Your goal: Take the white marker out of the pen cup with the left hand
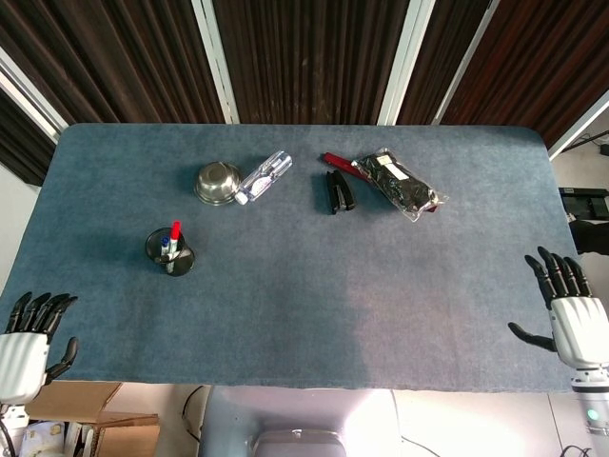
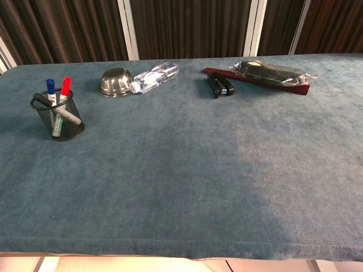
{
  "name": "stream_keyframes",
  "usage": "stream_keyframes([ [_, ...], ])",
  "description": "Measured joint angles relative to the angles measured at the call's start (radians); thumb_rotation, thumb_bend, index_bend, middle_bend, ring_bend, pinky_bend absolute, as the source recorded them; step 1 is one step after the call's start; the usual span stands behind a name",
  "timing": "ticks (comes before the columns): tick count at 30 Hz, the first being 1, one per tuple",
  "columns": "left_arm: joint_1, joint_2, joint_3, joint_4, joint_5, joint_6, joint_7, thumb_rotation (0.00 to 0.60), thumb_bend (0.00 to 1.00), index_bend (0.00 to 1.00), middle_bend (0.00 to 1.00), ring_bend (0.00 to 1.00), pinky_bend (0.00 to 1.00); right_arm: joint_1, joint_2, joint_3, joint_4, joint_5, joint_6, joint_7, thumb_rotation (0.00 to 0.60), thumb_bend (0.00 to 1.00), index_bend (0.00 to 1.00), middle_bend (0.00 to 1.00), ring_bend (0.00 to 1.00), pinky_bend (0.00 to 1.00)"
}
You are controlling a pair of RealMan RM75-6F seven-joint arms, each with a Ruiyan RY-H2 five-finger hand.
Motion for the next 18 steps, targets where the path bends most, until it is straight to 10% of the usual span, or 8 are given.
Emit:
stream_keyframes([
  [18, -0.313, -0.187, -0.156, 0.096, -0.029, -0.258, 0.099, 0.600, 0.44, 0.37, 0.35, 0.33, 0.35, -0.003, 0.070, 0.029, -0.041, 0.035, 0.013, -0.020, 0.600, 0.00, 0.00, 0.03, 0.00, 0.12],
])
